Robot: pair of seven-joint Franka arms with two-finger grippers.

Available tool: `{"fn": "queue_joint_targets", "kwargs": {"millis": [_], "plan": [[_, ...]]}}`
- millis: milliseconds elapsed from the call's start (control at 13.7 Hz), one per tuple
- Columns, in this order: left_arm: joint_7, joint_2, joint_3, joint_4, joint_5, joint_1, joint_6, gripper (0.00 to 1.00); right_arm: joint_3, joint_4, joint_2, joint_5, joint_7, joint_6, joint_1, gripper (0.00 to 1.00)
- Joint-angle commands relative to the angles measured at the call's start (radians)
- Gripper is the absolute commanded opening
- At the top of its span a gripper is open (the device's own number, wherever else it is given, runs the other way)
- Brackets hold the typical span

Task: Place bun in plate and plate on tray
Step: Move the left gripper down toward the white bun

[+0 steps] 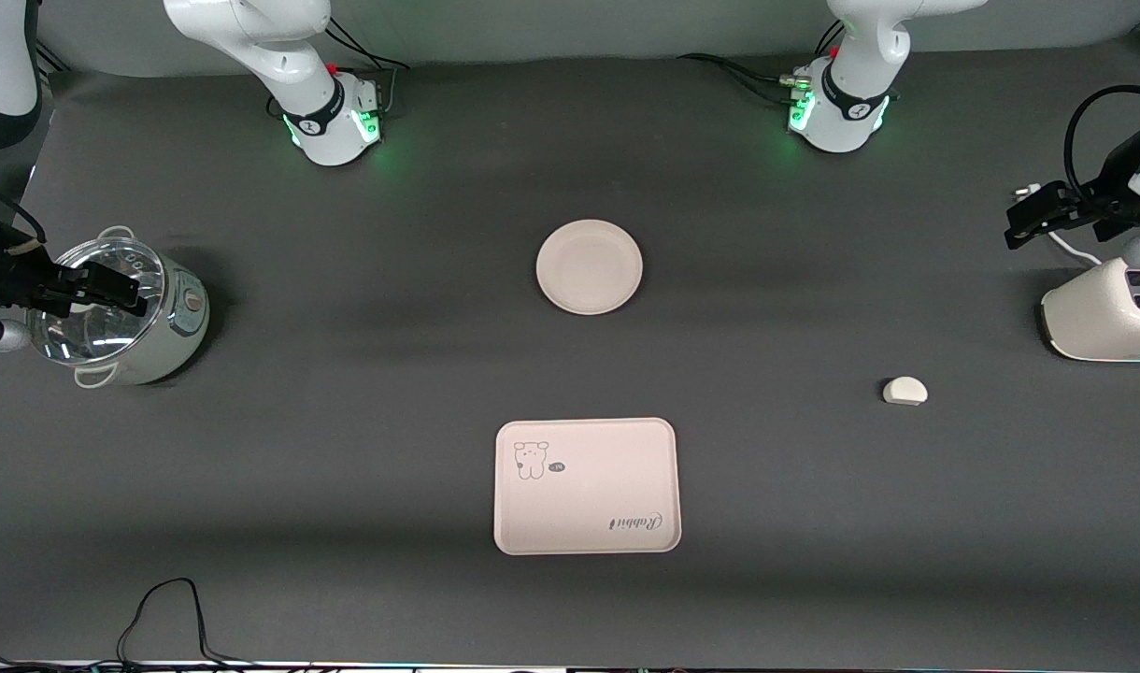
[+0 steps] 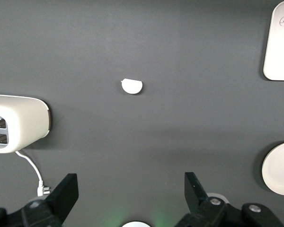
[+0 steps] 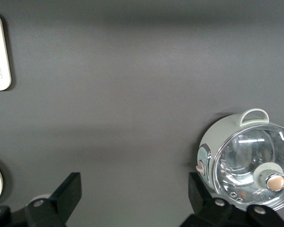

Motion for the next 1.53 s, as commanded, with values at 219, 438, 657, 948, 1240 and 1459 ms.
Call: {"fn": "queue_joint_targets", "kwargs": {"millis": [219, 438, 657, 948, 1240, 1459], "plan": [[0.016, 0.015, 0.045, 0.021, -0.001, -0.050, -0.035, 1.00, -0.009, -0.012, -0.014, -0.021, -0.019, 0.007, 0.014, 1.00], [0.022, 0.018, 0.045, 0.016, -0.003, -0.042, -0.041, 1.00, -0.009, -0.014, -0.014, -0.021, -0.019, 0.007, 0.014, 1.00], [0.042, 0.006, 0.045, -0.024, -0.004, -0.039, -0.050, 1.00, -0.009, -0.012, -0.014, -0.021, -0.019, 0.007, 0.014, 1.00], [0.042, -0.123, 0.048, -0.213, 0.009, -0.028, -0.008, 1.00, -0.009, -0.014, -0.013, -0.021, -0.019, 0.007, 0.014, 1.00], [0.042, -0.287, 0.049, -0.471, 0.030, -0.014, 0.101, 1.00, -0.009, -0.012, -0.013, -0.021, -0.018, 0.007, 0.014, 1.00], [0.042, -0.356, 0.049, -0.617, 0.030, -0.013, 0.192, 1.00, -0.009, -0.012, -0.013, -0.018, -0.018, 0.007, 0.014, 1.00]]}}
